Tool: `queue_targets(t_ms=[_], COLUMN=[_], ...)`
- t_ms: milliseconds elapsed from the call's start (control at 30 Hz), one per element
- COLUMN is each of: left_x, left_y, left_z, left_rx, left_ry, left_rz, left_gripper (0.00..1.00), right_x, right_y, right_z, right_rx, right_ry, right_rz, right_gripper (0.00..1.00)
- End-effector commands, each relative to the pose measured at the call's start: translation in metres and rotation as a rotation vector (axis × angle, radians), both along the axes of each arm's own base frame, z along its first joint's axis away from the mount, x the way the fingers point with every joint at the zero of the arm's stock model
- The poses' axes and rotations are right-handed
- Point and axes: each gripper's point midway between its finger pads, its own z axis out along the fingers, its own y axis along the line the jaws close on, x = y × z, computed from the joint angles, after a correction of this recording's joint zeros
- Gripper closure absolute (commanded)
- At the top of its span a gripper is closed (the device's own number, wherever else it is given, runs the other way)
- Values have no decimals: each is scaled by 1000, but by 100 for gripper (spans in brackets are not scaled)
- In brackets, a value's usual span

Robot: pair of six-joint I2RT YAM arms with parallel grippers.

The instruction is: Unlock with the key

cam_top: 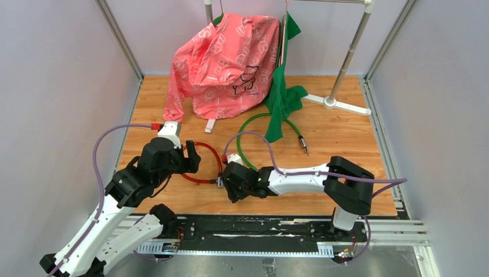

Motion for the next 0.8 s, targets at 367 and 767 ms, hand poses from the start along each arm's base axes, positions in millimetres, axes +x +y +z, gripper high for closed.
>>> queue_targets(t_ms=[367, 767], left_x=[1, 1], left_y=[0, 1], left_z=[-2, -3], left_rx=[4, 7], left_ry=[-10, -7], left_rz=[-4, -5], left_gripper=[23, 24], right_x=[6, 2], right_y=[-2, -4], right_z=[-21, -32], right_rx=[-24, -33], right_ry=[46, 69], right_rz=[-8, -3], right_gripper=[62, 80])
